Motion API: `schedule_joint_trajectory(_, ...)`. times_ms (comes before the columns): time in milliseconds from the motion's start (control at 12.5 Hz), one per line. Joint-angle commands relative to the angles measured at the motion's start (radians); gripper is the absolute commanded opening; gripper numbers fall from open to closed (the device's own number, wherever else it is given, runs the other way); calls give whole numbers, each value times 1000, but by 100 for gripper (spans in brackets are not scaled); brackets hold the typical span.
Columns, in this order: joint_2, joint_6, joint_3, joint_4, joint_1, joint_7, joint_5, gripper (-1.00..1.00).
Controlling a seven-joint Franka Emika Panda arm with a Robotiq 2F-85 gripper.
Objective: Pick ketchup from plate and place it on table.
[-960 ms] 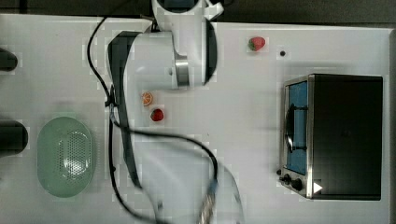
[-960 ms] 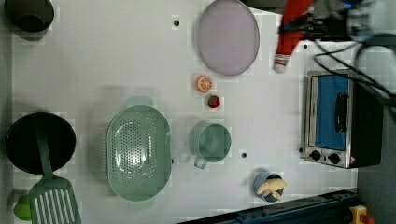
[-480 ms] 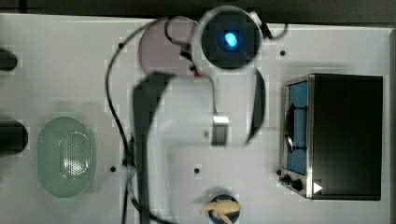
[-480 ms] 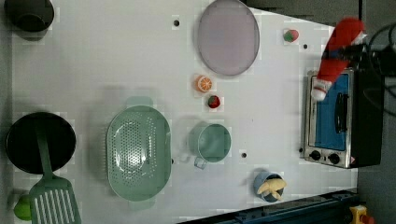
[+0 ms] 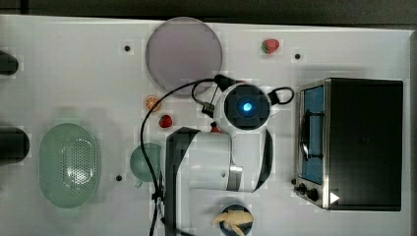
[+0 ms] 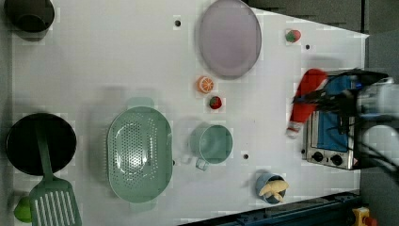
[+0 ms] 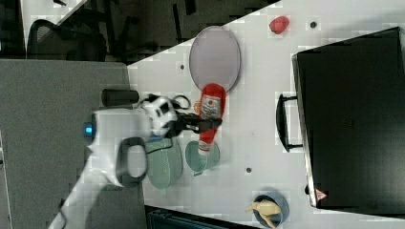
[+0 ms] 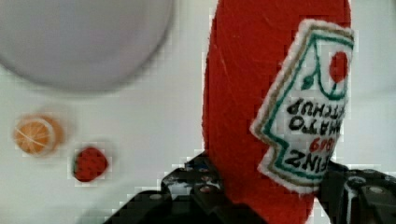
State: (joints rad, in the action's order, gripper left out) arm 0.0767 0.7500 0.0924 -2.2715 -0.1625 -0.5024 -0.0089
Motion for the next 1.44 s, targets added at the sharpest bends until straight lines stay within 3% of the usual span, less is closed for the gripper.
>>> schedule_joint_trajectory(80, 29, 84, 4, -80, 3, -14, -2, 19)
schedule_joint_trajectory(320, 105, 151, 3, -109, 3, -14, -2, 27)
schedule_joint_trajectory(560, 173, 212, 2, -107, 3, -14, -2, 93)
schedule_joint_trajectory(640, 172, 222, 1, -103, 3, -14, -2, 100)
schedule_joint_trajectory(960, 42, 135, 3, -47, 3, 42, 3, 100)
schedule_joint_trajectory(1440, -191, -275, 3, 199, 3, 439, 1, 100)
